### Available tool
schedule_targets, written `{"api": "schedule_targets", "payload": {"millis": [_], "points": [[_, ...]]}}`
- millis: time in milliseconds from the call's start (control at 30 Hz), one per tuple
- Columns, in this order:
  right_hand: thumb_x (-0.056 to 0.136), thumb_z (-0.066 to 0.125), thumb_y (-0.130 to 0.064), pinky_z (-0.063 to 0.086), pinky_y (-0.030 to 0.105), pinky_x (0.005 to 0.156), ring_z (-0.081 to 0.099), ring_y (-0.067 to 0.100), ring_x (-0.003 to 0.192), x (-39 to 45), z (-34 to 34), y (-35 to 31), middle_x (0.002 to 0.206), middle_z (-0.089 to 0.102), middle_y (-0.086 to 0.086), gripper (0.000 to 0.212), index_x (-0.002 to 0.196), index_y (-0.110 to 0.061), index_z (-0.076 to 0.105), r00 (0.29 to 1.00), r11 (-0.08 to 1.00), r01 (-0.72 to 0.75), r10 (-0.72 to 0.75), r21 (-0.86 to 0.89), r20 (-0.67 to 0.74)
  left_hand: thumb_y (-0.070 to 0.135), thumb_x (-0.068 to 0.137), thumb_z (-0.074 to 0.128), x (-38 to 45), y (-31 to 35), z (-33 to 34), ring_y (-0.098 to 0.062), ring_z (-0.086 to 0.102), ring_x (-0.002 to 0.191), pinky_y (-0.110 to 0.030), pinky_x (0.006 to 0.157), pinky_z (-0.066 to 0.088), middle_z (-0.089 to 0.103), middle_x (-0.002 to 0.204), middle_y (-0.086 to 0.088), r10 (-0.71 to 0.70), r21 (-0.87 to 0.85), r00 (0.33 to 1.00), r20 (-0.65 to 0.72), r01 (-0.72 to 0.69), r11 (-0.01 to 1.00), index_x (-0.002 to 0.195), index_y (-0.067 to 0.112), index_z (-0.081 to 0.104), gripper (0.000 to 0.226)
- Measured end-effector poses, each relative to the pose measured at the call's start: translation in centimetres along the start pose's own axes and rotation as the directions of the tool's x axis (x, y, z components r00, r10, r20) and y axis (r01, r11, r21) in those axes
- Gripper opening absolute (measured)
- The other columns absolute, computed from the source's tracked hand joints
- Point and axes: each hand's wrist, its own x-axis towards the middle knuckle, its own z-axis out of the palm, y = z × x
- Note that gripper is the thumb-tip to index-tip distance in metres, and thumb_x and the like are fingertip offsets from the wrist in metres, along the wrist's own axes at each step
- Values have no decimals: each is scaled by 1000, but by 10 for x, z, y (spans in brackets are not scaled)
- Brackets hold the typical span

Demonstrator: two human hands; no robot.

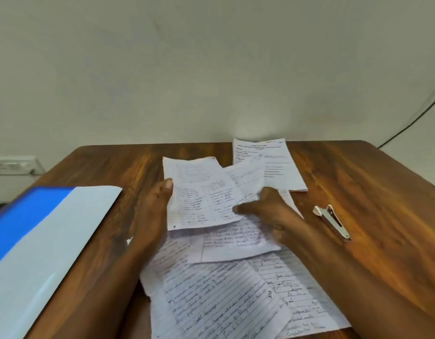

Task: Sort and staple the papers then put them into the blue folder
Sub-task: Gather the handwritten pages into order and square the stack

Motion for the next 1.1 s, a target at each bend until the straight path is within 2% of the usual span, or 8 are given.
{"api": "schedule_targets", "payload": {"millis": [133, 267, 333, 500, 667, 833, 1000, 1100], "points": [[78, 87, 2, 61, 29, 91, 75, 10, 105, -1, 12, 7, 119, 78, -4, 52, 124, -15, 71, 987, 981, 35, -4, -189, 161, 13, 100, 70, 23, -15, -20, -16, 76, 104, -20, 70, 60, 72, 126, 5, -176, -139, 979, -103, 161, 977, 131, 17, 68, 32], [76, 93, -20, 56, 27, 52, 75, 13, 69, -1, 6, 9, 96, 80, 2, 46, 113, -25, 67, 996, 930, 12, -44, -367, -80, -6, 93, 67, 36, -31, -36, -3, 76, 76, -16, 55, 56, 73, 111, 13, -190, 88, 977, -96, 198, 976, 124, 25, 71, 44], [77, 92, -18, 47, 23, 45, 72, 15, 62, 3, 0, 14, 85, 79, 3, 51, 118, -26, 62, 983, 917, 15, -87, -399, -162, -4, 89, 70, 42, -33, -45, -7, 73, 86, -13, 55, 52, 69, 127, 7, -188, 207, 981, -48, 194, 959, 129, 28, 68, 52], [80, 85, -12, 56, 25, 78, 72, 5, 77, 8, -2, 31, 78, 77, -7, 49, 123, -25, 66, 958, 752, 102, -251, -651, -139, 14, 86, 81, 45, -30, -59, -15, 60, 105, -15, 67, 45, 55, 140, 4, -257, 590, 960, 111, 145, 795, 146, 38, 47, 74], [77, 87, -11, 53, 22, 71, 70, 2, 71, 7, -4, 34, 76, 76, -12, 46, 115, -30, 69, 967, 737, 139, -245, -661, -70, 59, 69, 91, 43, -40, -53, -28, 58, 131, -42, 100, 54, 54, 153, -2, -172, 707, 985, 6, 117, 698, 150, 29, 37, 102], [77, 84, -11, 50, 18, 69, 65, -2, 69, 9, -3, 38, 76, 75, -14, 44, 112, -34, 73, 958, 722, 176, -282, -669, -53, 90, 69, 66, 29, -52, -25, -21, 28, 155, -55, 125, 27, 25, 171, 7, 24, 742, 996, 82, -77, 666, 161, 39, 21, 114], [78, 88, -19, 55, 26, 74, 68, -1, 74, -2, -2, 48, 79, 76, -17, 40, 111, -35, 72, 940, 725, 201, -332, -658, -80, 98, 70, 51, 20, -59, -7, -13, 4, 161, -59, 129, -4, 7, 175, 14, -4, 718, 943, 332, -251, 650, 163, 43, 13, 115], [87, 84, -22, 58, 29, 82, 74, 4, 88, -8, 3, 36, 95, 80, -16, 44, 126, -34, 67, 951, 779, 300, -292, -551, 106, 106, 60, 41, 18, -55, -1, -9, -1, 161, -59, 128, -9, 4, 175, 16, 8, 677, 905, 426, -325, 660, 163, 45, 12, 123]]}}
